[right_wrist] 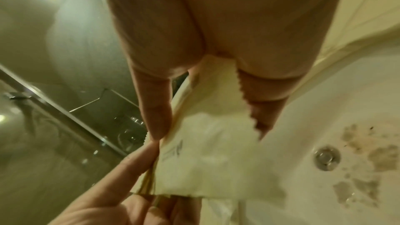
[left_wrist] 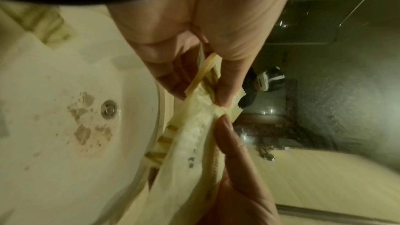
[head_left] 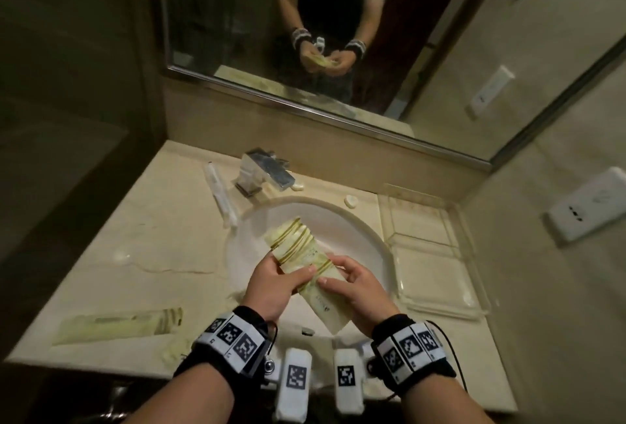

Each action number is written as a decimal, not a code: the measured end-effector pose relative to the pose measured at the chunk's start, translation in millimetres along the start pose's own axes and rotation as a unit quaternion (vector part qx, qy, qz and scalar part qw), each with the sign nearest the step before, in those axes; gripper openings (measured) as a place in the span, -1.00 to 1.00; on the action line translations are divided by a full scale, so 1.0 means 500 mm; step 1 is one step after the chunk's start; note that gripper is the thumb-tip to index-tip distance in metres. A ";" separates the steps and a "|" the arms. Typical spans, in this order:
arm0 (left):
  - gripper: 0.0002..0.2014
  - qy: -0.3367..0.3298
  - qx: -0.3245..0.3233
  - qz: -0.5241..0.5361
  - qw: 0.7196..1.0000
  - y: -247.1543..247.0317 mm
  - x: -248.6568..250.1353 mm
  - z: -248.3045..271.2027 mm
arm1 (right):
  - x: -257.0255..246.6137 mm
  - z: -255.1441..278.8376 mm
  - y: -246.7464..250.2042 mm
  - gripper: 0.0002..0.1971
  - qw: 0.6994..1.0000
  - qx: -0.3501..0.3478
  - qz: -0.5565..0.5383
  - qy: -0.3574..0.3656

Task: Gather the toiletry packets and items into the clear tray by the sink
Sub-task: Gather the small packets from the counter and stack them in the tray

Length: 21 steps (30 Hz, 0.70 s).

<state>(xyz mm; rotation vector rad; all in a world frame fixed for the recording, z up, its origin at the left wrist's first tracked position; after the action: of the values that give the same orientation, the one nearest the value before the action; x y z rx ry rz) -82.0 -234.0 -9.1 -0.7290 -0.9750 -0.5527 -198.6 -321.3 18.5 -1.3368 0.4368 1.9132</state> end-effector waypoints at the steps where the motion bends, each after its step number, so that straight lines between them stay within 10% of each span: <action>1: -0.65 0.008 -0.011 0.001 1.000 -0.024 -0.012 -0.006 | 0.001 0.008 0.025 -0.63 1.000 0.014 -0.006 0.000; 21: -0.51 0.072 -0.077 -0.101 0.989 -0.411 -0.113 -0.124 | -0.056 0.002 0.484 -0.69 0.996 0.046 0.059 -0.057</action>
<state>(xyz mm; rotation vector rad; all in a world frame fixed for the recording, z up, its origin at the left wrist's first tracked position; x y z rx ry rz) -220.0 -407.2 -20.0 -0.7218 -0.8822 -0.8538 -372.5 -491.6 11.6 -1.1590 0.5511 2.0287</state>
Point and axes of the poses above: each hand's wrist, its own z-axis away from the middle knuckle, its own y-axis out of the back of the hand, x = y × z, the point moved 8 cm from there along -z, towards the middle knuckle, and after that the axes turned 5 degrees about -z, right-handed, at the moved point
